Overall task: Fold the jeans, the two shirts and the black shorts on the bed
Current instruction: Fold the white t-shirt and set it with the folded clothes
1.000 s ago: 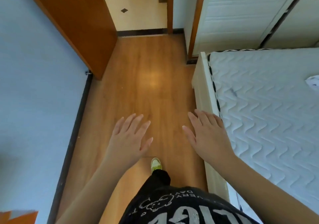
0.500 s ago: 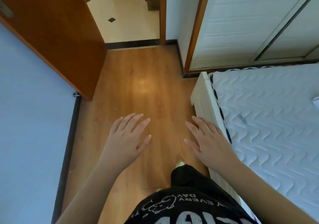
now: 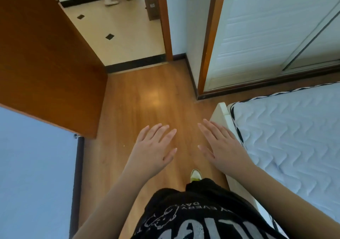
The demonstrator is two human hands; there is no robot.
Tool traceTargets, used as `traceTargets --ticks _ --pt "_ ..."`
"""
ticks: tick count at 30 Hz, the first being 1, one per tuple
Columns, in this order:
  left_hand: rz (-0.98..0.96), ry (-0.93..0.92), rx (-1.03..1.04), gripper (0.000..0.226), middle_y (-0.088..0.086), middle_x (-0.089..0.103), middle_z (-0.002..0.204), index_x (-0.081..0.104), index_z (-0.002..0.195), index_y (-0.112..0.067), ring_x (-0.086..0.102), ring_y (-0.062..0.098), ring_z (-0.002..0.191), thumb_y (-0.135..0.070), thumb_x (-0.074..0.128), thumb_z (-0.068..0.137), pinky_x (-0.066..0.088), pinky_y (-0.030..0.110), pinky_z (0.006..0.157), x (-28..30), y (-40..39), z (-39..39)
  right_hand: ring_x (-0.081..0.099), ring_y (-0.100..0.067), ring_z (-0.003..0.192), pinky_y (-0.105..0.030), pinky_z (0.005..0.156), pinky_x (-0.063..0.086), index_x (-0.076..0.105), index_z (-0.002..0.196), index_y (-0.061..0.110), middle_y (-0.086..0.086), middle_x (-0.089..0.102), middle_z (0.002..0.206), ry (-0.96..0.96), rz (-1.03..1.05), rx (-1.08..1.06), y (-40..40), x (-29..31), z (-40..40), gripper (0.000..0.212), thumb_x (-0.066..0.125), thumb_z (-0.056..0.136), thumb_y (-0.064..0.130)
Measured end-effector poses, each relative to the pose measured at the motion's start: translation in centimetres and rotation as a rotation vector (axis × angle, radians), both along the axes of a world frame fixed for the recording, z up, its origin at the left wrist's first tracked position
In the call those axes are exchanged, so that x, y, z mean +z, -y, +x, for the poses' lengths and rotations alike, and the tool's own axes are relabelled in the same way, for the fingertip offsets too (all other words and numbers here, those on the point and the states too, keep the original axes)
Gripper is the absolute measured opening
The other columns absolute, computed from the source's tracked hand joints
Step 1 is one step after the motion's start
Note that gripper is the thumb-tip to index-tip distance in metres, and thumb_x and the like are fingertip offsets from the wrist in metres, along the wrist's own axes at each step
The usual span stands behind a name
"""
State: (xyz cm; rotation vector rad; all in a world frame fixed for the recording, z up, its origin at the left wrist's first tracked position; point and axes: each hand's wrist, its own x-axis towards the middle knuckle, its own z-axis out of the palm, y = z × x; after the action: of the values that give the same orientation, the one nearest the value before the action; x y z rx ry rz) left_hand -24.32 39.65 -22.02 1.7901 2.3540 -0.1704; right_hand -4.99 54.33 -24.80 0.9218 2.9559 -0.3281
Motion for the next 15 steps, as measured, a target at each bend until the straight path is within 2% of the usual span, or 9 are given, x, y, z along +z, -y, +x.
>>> traceTargets --ticks 3,7,10,13,15 --pt "0.0 -0.008 -0.019 0.058 -0.001 0.047 0.149 0.039 0.147 -0.029 0.038 0.021 0.142 -0.06 0.028 0.099 0.025 0.045 0.118 -0.1 -4.4 -3.5 0.041 -0.023 0.139 -0.038 0.113 0.025 0.041 0.147 0.02 -0.004 0.044 0.15 0.011 0.009 -0.085 -3.3 -0.2 -3.2 0.057 0.033 0.099 0.052" --pt "-0.037 0.0 -0.03 0.062 -0.001 0.046 0.15 0.037 0.148 -0.03 0.036 0.024 0.143 -0.064 0.023 0.097 0.025 0.047 0.117 -0.9 -9.3 -8.7 0.045 -0.025 0.136 -0.037 0.111 0.02 0.043 0.144 0.022 -0.005 0.048 0.147 0.046 0.054 -0.216 -7.5 -0.7 -7.5 0.053 0.043 0.099 0.05" --pt "-0.044 0.045 -0.052 0.07 -0.002 0.037 0.156 0.031 0.152 -0.031 0.025 0.021 0.148 -0.067 0.011 0.095 0.019 0.047 0.121 -1.4 -13.0 -12.9 0.045 -0.024 0.135 -0.037 0.111 0.018 0.044 0.142 0.023 -0.004 0.048 0.147 0.083 0.067 -0.243 -10.6 -1.2 -10.9 0.052 0.045 0.098 0.051" --pt "-0.057 0.054 -0.143 0.08 -0.004 0.021 0.163 0.016 0.155 -0.034 0.008 0.018 0.152 -0.07 -0.007 0.088 0.008 0.044 0.124 -1.6 -17.4 -17.2 0.047 -0.024 0.134 -0.038 0.11 0.019 0.045 0.14 0.024 -0.003 0.05 0.145 0.094 0.079 -0.279 -13.3 -1.4 -14.9 0.05 0.045 0.098 0.051" --pt "-0.032 0.065 -0.195 0.084 -0.004 0.018 0.163 0.014 0.156 -0.034 0.006 0.018 0.152 -0.071 -0.012 0.085 0.004 0.043 0.124 -1.3 -20.4 -19.8 0.047 -0.024 0.134 -0.038 0.109 0.019 0.045 0.14 0.024 -0.003 0.05 0.145 0.093 0.087 -0.313 -14.7 -1.0 -17.5 0.05 0.042 0.098 0.052"
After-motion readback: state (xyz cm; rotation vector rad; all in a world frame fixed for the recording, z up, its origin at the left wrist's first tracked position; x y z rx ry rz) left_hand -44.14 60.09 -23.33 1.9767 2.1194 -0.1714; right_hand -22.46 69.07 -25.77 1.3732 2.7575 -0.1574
